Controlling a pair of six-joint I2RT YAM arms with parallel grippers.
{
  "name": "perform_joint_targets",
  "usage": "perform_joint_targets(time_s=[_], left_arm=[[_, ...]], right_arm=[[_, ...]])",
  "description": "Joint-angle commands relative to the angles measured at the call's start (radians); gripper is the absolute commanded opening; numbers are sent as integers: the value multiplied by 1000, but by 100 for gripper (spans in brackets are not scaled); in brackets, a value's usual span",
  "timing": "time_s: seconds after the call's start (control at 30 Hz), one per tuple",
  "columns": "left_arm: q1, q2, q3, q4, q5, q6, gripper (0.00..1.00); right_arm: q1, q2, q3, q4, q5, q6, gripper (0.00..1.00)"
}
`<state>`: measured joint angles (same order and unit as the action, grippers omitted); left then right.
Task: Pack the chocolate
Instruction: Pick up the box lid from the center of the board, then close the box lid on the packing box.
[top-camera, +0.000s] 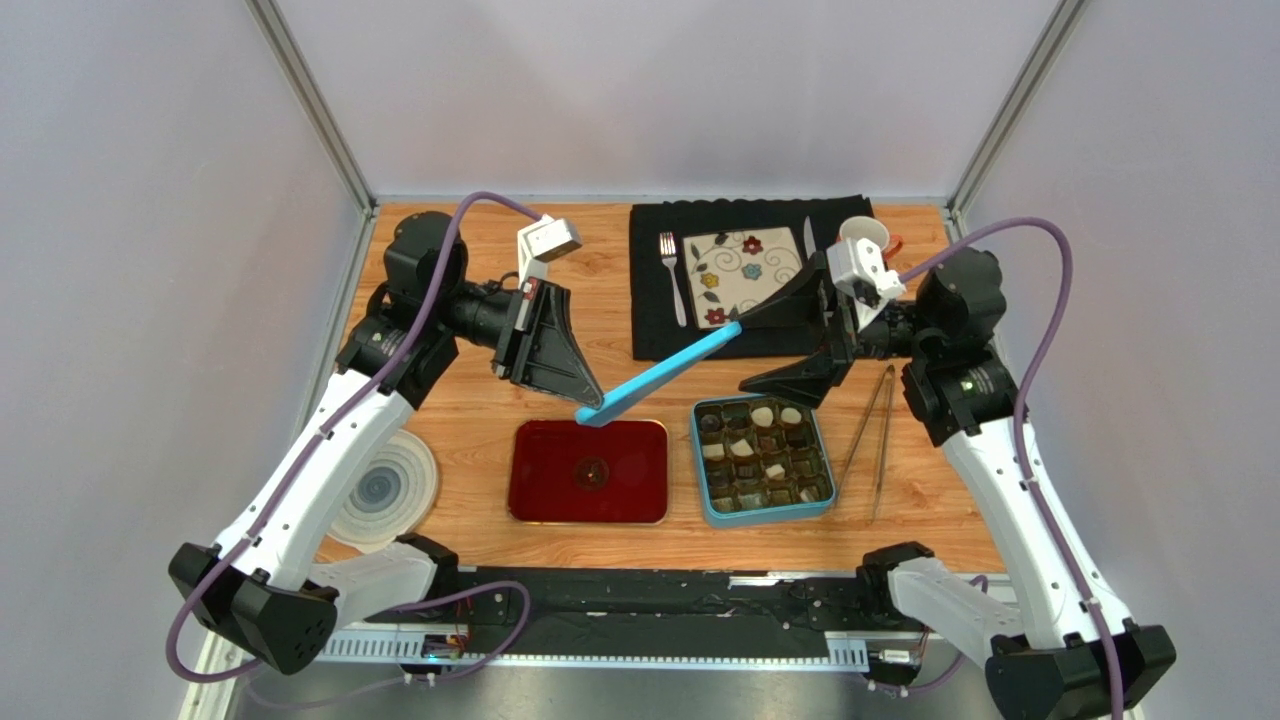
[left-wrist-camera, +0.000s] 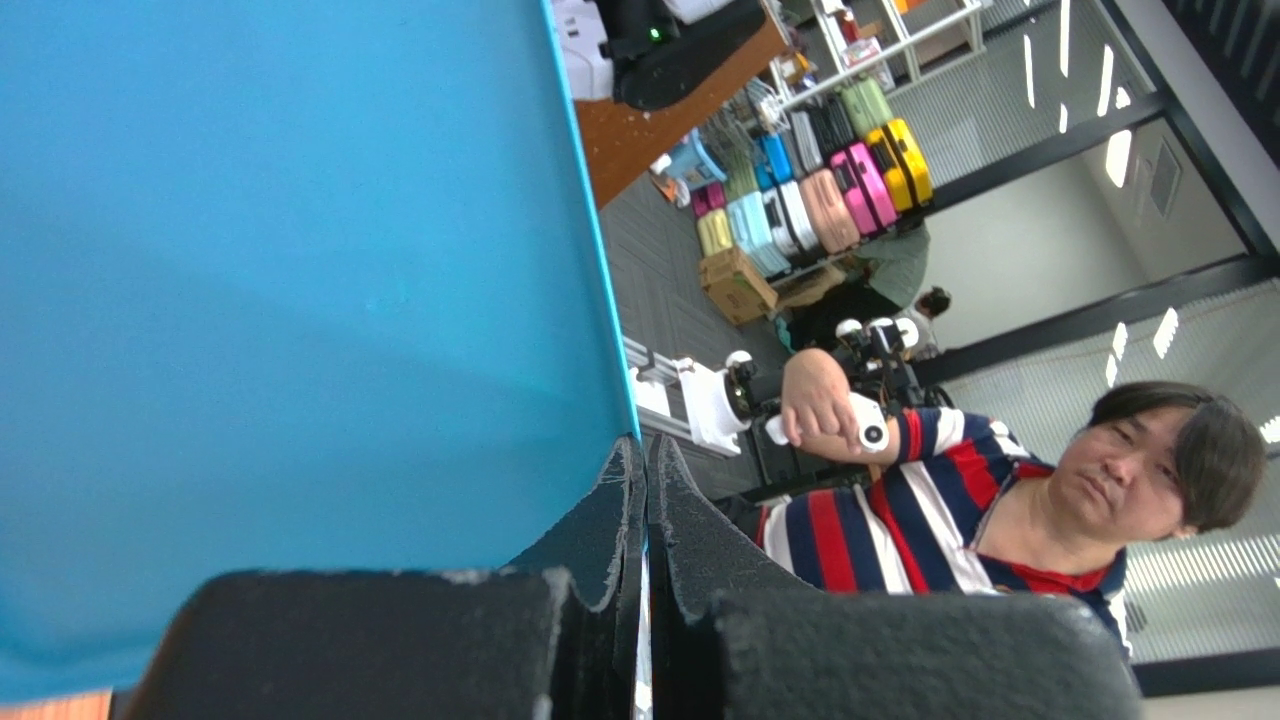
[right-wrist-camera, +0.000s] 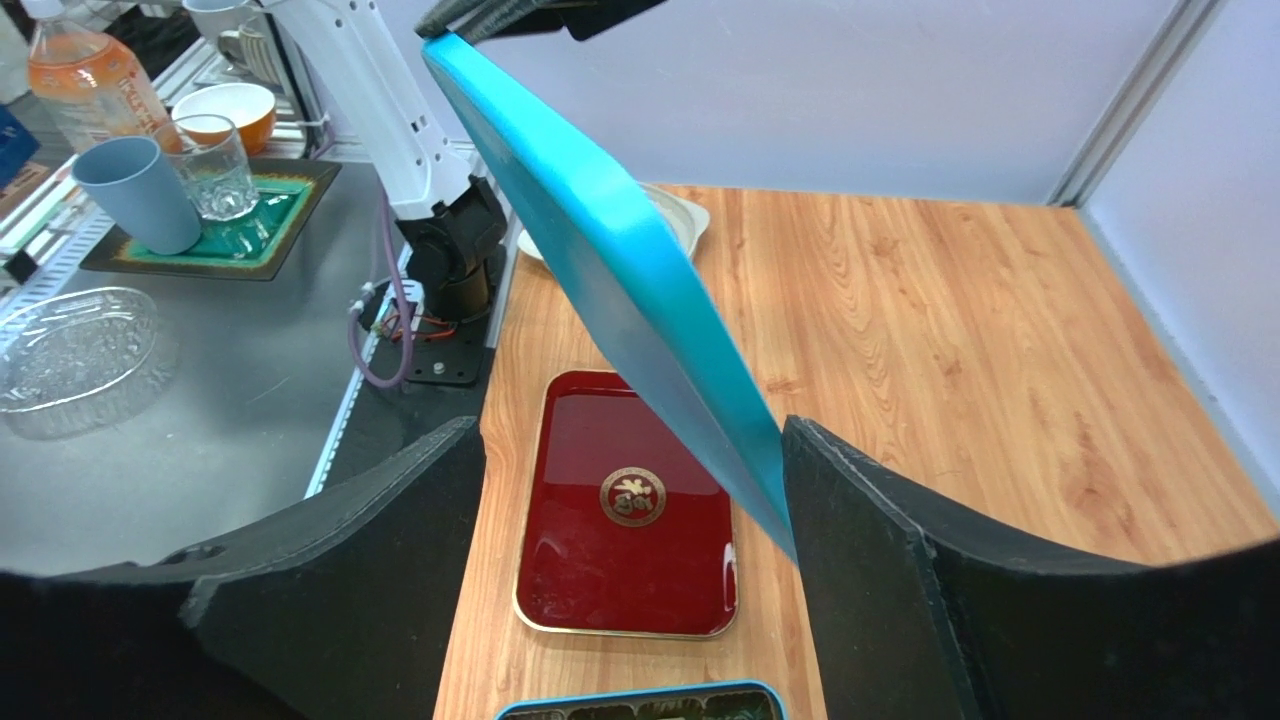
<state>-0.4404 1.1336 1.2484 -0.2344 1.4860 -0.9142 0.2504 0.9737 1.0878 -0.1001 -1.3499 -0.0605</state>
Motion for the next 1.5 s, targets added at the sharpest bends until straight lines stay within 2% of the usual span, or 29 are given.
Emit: perform_joint_targets(time_s=[0.0,0.2,0.37,0.47,0.5,0.6,0.77,0.8,0.83,0.87,0.9,0.93,0.97,1.1,1.13,1.2,1.23,1.27,1.3,1.33,1.4,1.43,1.47], left_arm=[[-17,-3,42,38,283,-3,0],[-26,-6,60,27,283,0,0],[-26,-12,57,27,283,6,0],[-26,-11,74,39,283,3,0],[-26,-8,91,49,283,-2,0],[-26,8,127,90,281,-20,0],[-26,38,189,150,281,-37,1],[-26,43,189,176,281,-43,16],[-21,46,189,225,281,-60,27],[-18,52,183,259,281,-63,46],[-11,57,177,294,280,-72,78],[21,61,174,369,280,-103,89],[43,78,172,403,275,-118,92],[167,143,178,599,258,-198,93],[225,156,175,706,249,-243,93],[290,192,154,808,206,-273,93],[363,202,142,878,183,-299,93],[402,224,125,880,133,-295,93],[434,233,115,876,106,-293,94],[512,239,105,835,80,-275,94],[571,232,83,645,-7,-153,94],[597,220,103,160,-51,211,94],[591,218,220,-143,-219,476,95]], right_arm=[[58,57,41,37,-12,-22,73],[72,151,86,53,-23,-30,70],[72,157,103,40,-46,-27,64],[69,151,115,-77,-67,-67,53],[69,151,119,-101,-84,-77,44],[61,157,130,-162,-104,-72,31],[59,190,149,-205,-143,4,17],[59,197,161,-210,-144,43,13],[61,201,170,-211,-141,89,10],[59,212,178,-214,-137,128,4],[61,217,191,-217,-134,158,2],[59,220,195,-220,-135,218,0],[58,214,195,-224,-137,241,0],[59,142,179,-227,-131,280,0],[59,125,175,-221,-121,297,0],[55,86,179,-216,-98,355,0],[49,79,181,-217,-83,384,0],[18,68,181,-217,-57,440,0],[0,68,179,-217,-42,479,0],[-19,66,173,-219,-7,514,0],[-71,66,140,-217,99,611,0],[-85,68,124,-219,124,642,0],[-121,83,109,-219,159,677,0]])
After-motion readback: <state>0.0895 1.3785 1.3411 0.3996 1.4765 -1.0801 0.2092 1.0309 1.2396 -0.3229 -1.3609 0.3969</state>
